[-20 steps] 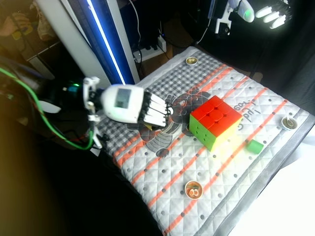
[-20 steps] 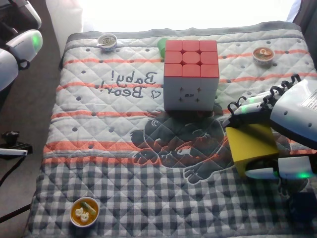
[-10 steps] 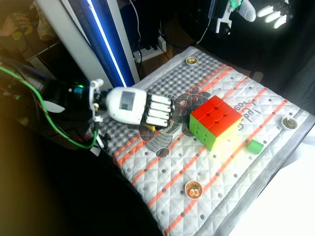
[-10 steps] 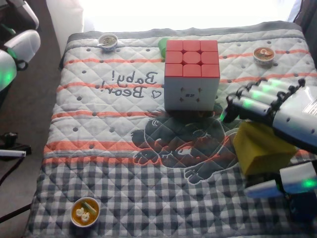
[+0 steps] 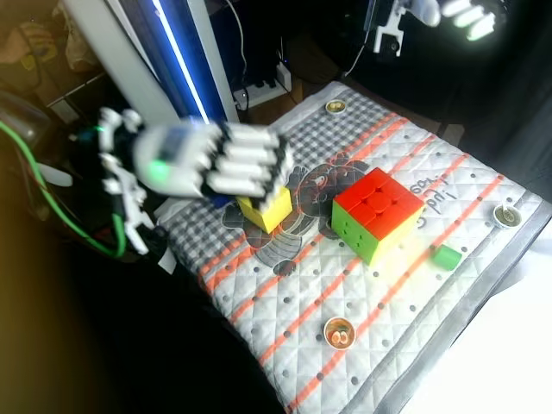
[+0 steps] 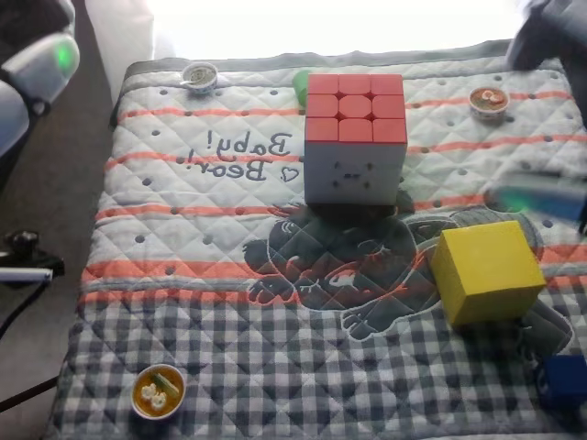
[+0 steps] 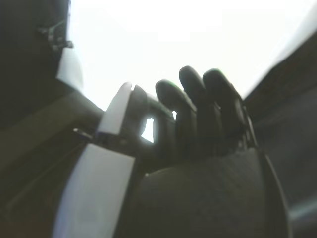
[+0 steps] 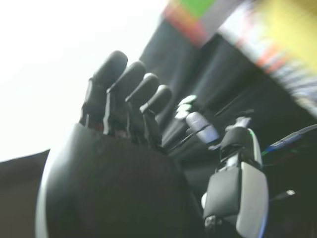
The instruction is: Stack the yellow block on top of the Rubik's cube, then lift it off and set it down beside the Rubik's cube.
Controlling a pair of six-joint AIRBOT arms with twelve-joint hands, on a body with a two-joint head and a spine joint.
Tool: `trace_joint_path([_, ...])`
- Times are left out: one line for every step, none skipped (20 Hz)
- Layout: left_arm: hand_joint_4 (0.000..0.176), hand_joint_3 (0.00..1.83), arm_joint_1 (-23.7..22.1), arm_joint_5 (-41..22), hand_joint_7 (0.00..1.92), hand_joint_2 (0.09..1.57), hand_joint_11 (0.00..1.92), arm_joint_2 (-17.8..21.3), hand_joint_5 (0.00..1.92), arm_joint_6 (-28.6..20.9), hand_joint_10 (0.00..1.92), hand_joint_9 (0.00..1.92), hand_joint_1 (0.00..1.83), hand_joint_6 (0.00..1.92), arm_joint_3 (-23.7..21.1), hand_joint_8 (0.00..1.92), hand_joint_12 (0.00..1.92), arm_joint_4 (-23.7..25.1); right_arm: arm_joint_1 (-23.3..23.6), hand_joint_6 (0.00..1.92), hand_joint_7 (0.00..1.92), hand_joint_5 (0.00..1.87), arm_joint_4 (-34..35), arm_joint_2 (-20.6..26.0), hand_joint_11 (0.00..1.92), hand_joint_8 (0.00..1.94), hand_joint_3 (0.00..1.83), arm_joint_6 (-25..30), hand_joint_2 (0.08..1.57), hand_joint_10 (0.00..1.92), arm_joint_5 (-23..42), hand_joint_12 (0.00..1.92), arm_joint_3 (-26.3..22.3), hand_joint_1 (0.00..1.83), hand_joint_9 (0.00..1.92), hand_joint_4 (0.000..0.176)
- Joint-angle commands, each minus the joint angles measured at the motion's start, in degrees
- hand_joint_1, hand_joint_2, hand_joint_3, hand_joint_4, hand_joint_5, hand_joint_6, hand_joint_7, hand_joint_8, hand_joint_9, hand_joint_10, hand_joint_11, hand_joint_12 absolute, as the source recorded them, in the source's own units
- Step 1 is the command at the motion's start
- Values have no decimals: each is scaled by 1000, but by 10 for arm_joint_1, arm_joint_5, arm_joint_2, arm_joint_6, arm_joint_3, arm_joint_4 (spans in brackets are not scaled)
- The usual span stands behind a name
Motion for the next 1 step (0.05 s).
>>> trace_joint_path([29,0,-14,79,586,1328,383,8,601,-6,1208,514,891,1550,7,1009,1639,27,3,1827,140,0,13,3,283,1841,106,-6,1221,1903,122,1921,0,468,250,0])
